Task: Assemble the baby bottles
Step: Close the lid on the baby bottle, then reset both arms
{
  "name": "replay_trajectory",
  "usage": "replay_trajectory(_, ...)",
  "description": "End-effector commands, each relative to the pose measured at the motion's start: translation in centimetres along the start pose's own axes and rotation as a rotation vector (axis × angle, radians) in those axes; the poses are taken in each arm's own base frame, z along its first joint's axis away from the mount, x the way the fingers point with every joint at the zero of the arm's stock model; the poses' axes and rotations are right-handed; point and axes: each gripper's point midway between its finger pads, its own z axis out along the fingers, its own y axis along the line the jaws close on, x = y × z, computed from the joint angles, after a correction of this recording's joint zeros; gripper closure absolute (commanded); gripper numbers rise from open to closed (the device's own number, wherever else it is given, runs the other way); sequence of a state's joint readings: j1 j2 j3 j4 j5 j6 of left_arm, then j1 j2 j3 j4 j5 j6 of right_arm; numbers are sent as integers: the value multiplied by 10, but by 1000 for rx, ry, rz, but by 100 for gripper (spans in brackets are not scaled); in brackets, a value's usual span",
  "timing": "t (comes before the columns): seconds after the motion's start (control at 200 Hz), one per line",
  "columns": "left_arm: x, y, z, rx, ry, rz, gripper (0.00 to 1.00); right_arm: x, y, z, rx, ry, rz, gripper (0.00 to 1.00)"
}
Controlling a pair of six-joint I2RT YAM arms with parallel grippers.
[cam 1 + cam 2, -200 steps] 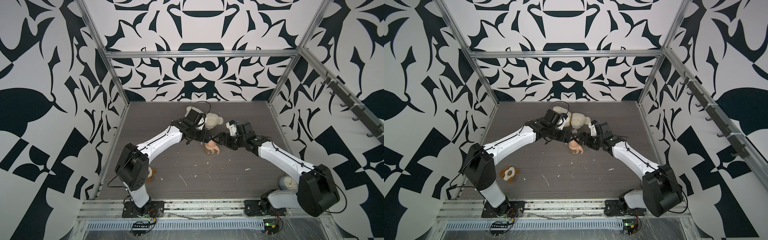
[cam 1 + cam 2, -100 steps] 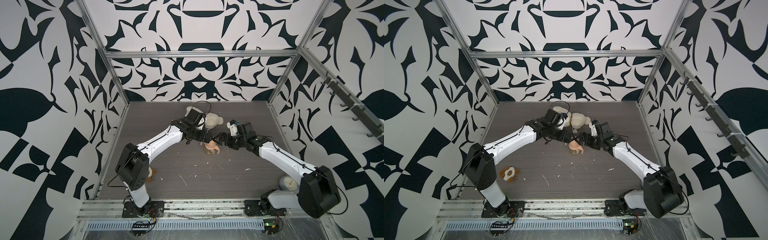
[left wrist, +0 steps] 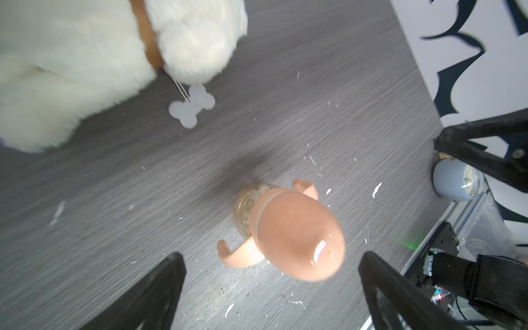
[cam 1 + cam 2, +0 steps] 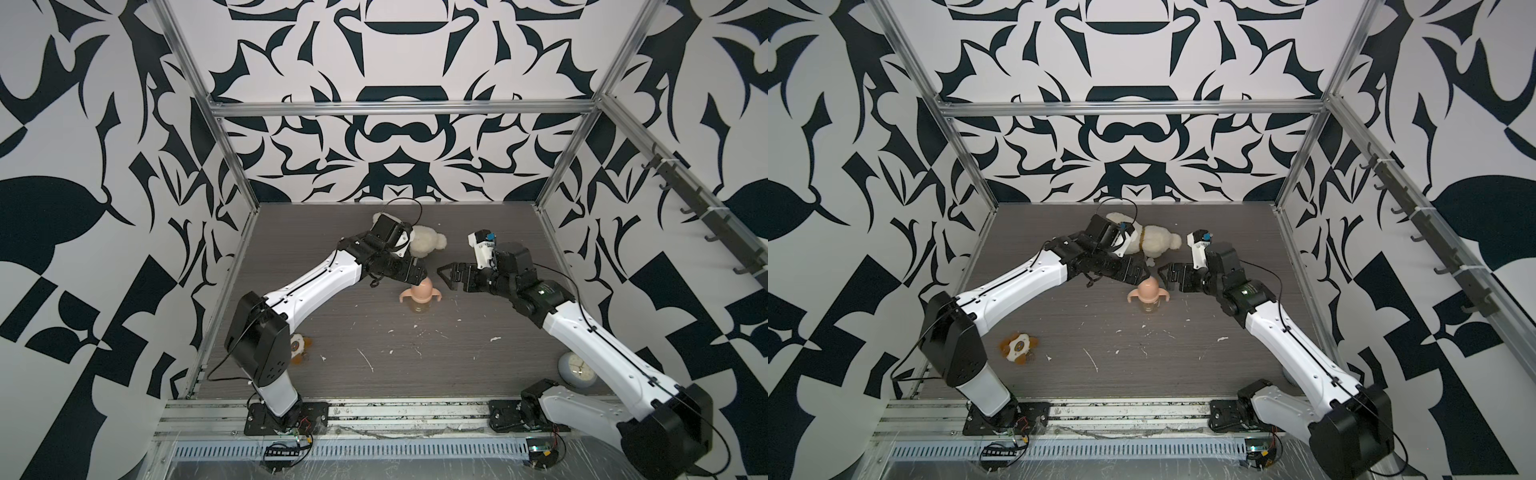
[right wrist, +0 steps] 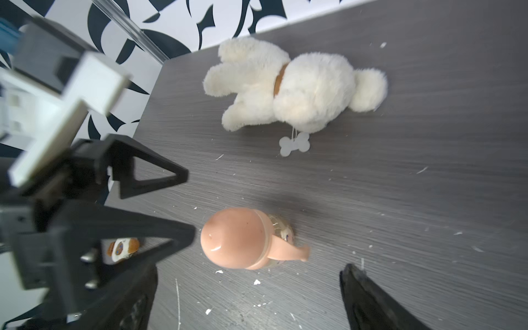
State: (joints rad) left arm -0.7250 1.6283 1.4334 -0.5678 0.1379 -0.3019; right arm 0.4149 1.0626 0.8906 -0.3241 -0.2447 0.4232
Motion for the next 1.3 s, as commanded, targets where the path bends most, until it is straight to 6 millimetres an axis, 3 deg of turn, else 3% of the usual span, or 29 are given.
replay_trajectory(0.0, -30, 1, -64, -83, -243, 100, 1, -21, -11, -30, 124, -114, -152, 0)
replay_trajectory(0.1, -35, 59, -113, -359, -471, 67, 1, -37, -46, -51, 343, -247, -237, 0)
replay_trajectory(0.135, -29, 83, -121, -433, -487, 46, 1, -42, -68, -59, 472, -309, -248, 0)
replay_trajectory(0.18, -21, 115, -131, -537, -499, 20, 0, -45, -81, -63, 537, -371, -303, 0)
replay_trajectory(0.285, 11, 194, -145, -691, -492, -106, 1, -29, -92, -34, 464, -406, -507, 0)
replay_trajectory(0.365, 41, 250, -154, -755, -537, -242, 1, -10, -125, -15, 490, -386, -437, 0)
replay_trajectory(0.445, 65, 286, -158, -784, -587, -317, 1, 6, -153, -2, 512, -376, -376, 0)
replay_trajectory(0.61, 99, 329, -145, -919, -584, -297, 0, 23, -183, 14, 568, -390, -372, 0)
replay_trajectory(0.675, 102, 340, -142, -923, -635, -309, 1, 21, -189, 14, 584, -424, -385, 0)
replay_trajectory(0.745, 109, 353, -125, -924, -630, -290, 1, 15, -195, 19, 574, -435, -375, 0)
replay_trajectory(0.8, 107, 364, -127, -948, -662, -320, 1, 19, -200, 28, 538, -424, -363, 0)
replay_trajectory(0.935, 110, 365, -106, -844, -651, -300, 0, 24, -215, 42, 565, -434, -348, 0)
replay_trajectory(1.03, 113, 366, -103, -827, -659, -301, 1, 17, -244, 38, 702, -369, -226, 0)
replay_trajectory(1.295, 113, 363, -103, -829, -680, -280, 0, 17, -244, 38, 694, -376, -234, 0)
